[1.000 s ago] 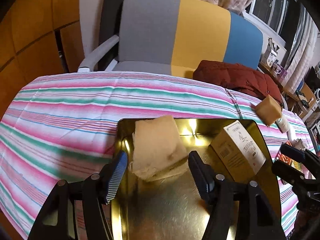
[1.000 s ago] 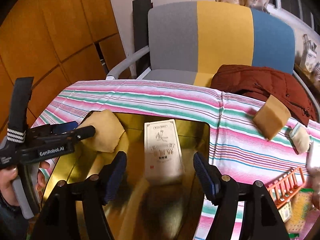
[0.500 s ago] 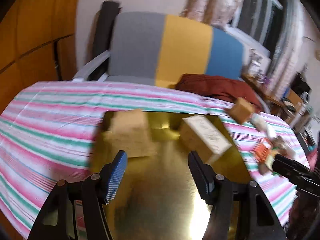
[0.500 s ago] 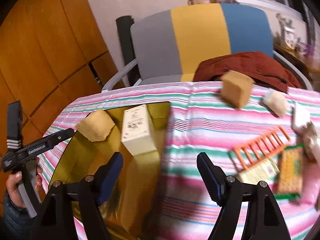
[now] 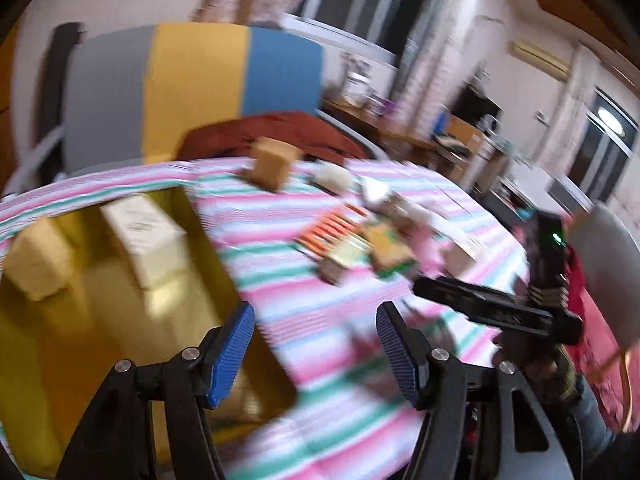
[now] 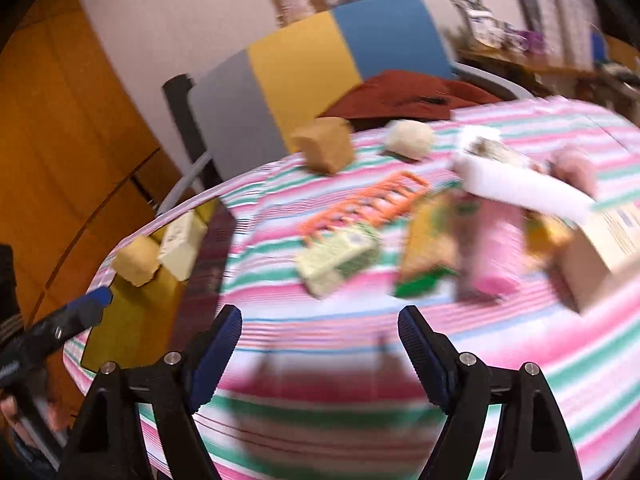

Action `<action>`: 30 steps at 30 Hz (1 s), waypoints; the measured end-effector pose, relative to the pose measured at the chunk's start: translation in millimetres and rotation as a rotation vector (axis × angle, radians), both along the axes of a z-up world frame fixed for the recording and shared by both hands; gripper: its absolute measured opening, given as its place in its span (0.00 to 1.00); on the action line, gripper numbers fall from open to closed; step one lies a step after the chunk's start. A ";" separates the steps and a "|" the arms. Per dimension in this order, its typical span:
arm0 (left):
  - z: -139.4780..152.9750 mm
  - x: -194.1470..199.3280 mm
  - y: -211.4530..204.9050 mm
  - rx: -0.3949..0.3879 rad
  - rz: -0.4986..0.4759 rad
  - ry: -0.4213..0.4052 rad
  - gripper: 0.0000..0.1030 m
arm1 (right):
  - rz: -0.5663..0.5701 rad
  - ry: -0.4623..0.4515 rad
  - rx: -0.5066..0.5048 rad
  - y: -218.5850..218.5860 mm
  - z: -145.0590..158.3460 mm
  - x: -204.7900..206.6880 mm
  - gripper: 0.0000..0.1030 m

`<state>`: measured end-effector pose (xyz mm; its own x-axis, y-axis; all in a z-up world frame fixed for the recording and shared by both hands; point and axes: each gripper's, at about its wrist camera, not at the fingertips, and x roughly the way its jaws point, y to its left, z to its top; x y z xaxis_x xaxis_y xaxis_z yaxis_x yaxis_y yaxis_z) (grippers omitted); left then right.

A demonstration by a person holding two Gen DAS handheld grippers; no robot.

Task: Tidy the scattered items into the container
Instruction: 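Move both grippers back toward the remaining items on the cloth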

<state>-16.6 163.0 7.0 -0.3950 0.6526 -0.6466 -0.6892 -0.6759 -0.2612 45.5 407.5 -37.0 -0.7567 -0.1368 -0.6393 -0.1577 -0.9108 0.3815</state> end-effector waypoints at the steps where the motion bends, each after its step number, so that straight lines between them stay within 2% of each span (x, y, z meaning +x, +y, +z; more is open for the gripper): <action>1: -1.9 7.6 10.6 -0.010 -0.028 0.005 0.63 | -0.015 -0.004 -0.007 8.4 -3.0 7.1 0.81; 5: -14.8 33.8 48.8 -0.070 -0.124 0.030 0.63 | -0.067 -0.004 -0.053 39.6 -10.3 33.7 0.82; 9: -37.0 37.5 74.8 -0.103 -0.159 -0.021 0.63 | -0.136 0.012 -0.072 68.7 -13.2 55.4 0.83; 13: -52.6 29.7 85.8 -0.124 -0.133 -0.052 0.63 | -0.176 0.031 -0.083 86.3 -16.3 69.2 0.83; 19: -52.0 -2.9 91.1 -0.122 -0.027 -0.077 0.63 | -0.181 0.044 -0.096 94.1 -27.9 72.1 0.83; 25: -49.0 -36.0 106.1 -0.164 0.067 -0.044 0.63 | -0.145 0.057 -0.089 86.8 -34.8 58.9 0.83; 30: -53.6 -46.7 127.3 -0.235 0.037 0.016 0.63 | -0.142 0.070 -0.056 84.4 -39.8 53.8 0.83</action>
<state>-63.3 290.2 -46.6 -0.4275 0.4695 -0.7725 -0.6655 -0.7418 -0.0826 99.3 491.9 -76.9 -0.8135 -0.0593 -0.5786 -0.2545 -0.8582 0.4457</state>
